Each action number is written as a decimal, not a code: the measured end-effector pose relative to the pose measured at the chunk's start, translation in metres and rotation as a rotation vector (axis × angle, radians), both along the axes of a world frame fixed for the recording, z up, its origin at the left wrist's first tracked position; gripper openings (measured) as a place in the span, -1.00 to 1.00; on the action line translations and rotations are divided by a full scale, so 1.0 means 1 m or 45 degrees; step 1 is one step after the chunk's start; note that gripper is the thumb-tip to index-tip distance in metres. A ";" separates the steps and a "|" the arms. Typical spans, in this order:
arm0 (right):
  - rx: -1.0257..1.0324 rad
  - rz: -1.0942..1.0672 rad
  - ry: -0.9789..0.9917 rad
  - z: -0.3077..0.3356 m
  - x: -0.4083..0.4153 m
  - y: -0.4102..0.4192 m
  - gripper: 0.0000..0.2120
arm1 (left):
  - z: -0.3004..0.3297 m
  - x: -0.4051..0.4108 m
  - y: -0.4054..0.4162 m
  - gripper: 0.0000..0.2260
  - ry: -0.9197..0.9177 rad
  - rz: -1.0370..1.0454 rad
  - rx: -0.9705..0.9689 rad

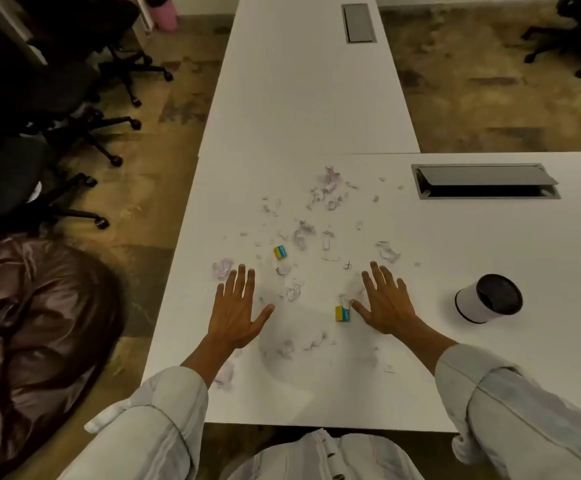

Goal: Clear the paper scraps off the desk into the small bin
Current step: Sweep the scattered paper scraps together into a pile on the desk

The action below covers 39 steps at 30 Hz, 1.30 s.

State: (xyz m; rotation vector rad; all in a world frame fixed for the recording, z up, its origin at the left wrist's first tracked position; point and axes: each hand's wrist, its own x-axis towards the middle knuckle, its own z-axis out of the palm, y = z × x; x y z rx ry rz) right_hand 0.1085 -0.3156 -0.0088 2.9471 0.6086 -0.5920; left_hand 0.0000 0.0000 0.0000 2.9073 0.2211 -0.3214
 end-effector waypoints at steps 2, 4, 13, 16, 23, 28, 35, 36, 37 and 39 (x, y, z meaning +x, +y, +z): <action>-0.042 -0.013 0.022 -0.004 -0.006 -0.003 -0.21 | -0.006 -0.008 0.001 -0.17 0.077 0.012 0.024; -0.054 -0.006 -0.004 -0.011 -0.012 -0.008 -0.21 | -0.016 -0.020 0.003 -0.15 0.127 0.004 0.082; -0.027 -0.067 -0.115 -0.026 -0.021 -0.037 -0.19 | -0.029 -0.065 0.019 -0.04 0.348 0.033 0.210; 0.004 -0.134 -0.021 -0.029 -0.025 -0.043 -0.18 | -0.034 -0.081 0.021 0.03 0.416 0.114 0.168; 0.115 -0.281 0.084 -0.037 -0.035 -0.036 -0.55 | -0.048 -0.099 0.013 -0.15 0.416 0.226 0.092; 0.544 -0.578 0.041 -0.035 -0.038 -0.028 -0.74 | -0.052 -0.097 0.010 -0.54 0.319 0.376 -0.138; 1.623 -1.755 0.844 -0.019 -0.050 0.029 -0.88 | -0.029 -0.059 -0.027 -0.74 -0.151 0.509 -0.709; 1.737 -1.855 1.010 -0.019 -0.053 0.039 -0.91 | -0.023 -0.051 -0.037 -0.74 -0.204 0.475 -0.777; 1.826 -1.898 1.161 -0.019 -0.056 0.048 -0.91 | -0.017 -0.043 -0.047 -0.72 -0.259 0.443 -0.845; 1.932 -1.902 1.394 -0.018 -0.064 0.063 -0.86 | -0.005 -0.030 -0.065 -0.68 -0.355 0.379 -0.935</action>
